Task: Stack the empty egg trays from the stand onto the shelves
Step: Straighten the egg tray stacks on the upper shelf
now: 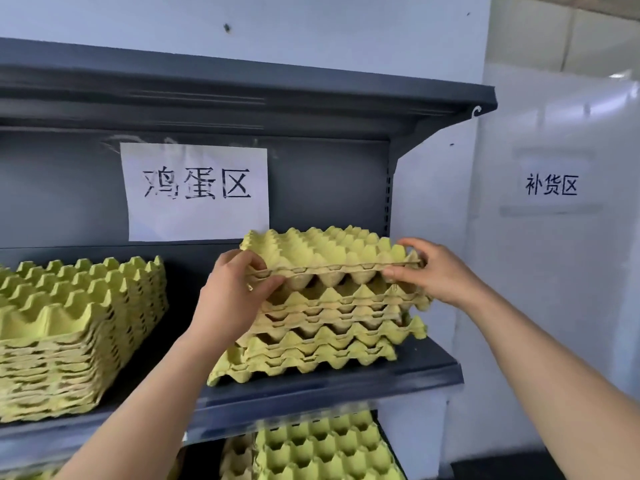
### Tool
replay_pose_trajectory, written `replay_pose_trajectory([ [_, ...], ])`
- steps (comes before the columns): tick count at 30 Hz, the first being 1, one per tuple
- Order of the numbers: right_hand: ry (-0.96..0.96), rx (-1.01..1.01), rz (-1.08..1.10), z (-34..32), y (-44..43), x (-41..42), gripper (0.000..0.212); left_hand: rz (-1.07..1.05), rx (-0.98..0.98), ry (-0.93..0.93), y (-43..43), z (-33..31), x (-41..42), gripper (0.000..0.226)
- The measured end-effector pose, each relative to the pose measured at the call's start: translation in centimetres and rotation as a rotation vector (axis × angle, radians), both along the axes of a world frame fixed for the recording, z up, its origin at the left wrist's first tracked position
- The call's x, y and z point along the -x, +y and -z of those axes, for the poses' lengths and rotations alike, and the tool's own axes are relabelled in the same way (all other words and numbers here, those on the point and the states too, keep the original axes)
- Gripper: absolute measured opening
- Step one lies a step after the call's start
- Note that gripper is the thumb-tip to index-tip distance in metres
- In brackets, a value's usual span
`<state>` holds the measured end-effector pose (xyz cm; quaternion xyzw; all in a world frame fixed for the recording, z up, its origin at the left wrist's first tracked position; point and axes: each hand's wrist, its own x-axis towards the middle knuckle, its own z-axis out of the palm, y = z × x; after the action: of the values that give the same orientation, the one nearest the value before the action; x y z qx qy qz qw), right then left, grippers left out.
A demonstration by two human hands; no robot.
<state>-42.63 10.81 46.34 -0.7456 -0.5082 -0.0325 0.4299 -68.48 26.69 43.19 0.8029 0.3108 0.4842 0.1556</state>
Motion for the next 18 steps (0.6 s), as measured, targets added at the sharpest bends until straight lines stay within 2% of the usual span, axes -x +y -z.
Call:
replay_pose_trajectory([
  [4,-0.011,-0.054,-0.021,-0.1,-0.6,-1.4,0.073,-0.017,-0.022,0.003,-0.7,-0.4,-0.5,0.03],
  [9,-0.07,0.069,-0.016,2.4,-0.7,-2.2,0.076,-0.033,0.01,0.238,-0.5,1.7,-1.0,0.028],
  [13,-0.007,0.046,-0.047,3.7,-0.3,-2.9,0.075,-0.027,0.051,0.272,-0.5,2.3,-1.3,0.027],
  [18,0.061,0.046,-0.101,4.0,-0.1,-3.5,0.075,-0.08,0.068,0.378,-0.7,1.9,-1.1,0.037],
])
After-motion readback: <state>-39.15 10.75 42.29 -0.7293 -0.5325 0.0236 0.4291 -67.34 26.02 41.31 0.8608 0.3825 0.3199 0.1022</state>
